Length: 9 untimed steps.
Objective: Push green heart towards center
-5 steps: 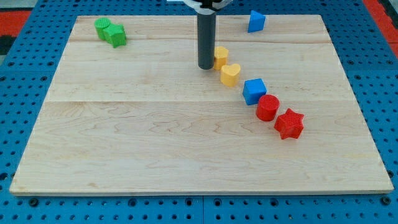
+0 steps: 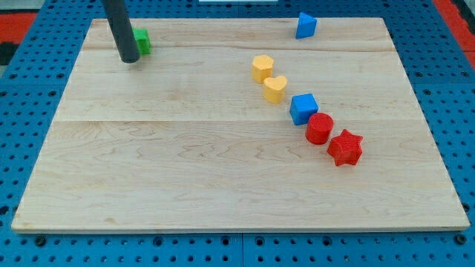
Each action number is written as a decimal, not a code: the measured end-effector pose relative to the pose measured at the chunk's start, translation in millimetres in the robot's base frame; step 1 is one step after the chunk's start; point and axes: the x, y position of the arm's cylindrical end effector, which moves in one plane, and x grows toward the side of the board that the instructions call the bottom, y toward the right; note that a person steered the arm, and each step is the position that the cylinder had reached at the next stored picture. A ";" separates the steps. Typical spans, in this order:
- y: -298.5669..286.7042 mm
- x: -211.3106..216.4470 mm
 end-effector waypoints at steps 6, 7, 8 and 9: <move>-25.9 -100.8; -21.6 -92.4; -19.6 -83.9; -11.2 -72.6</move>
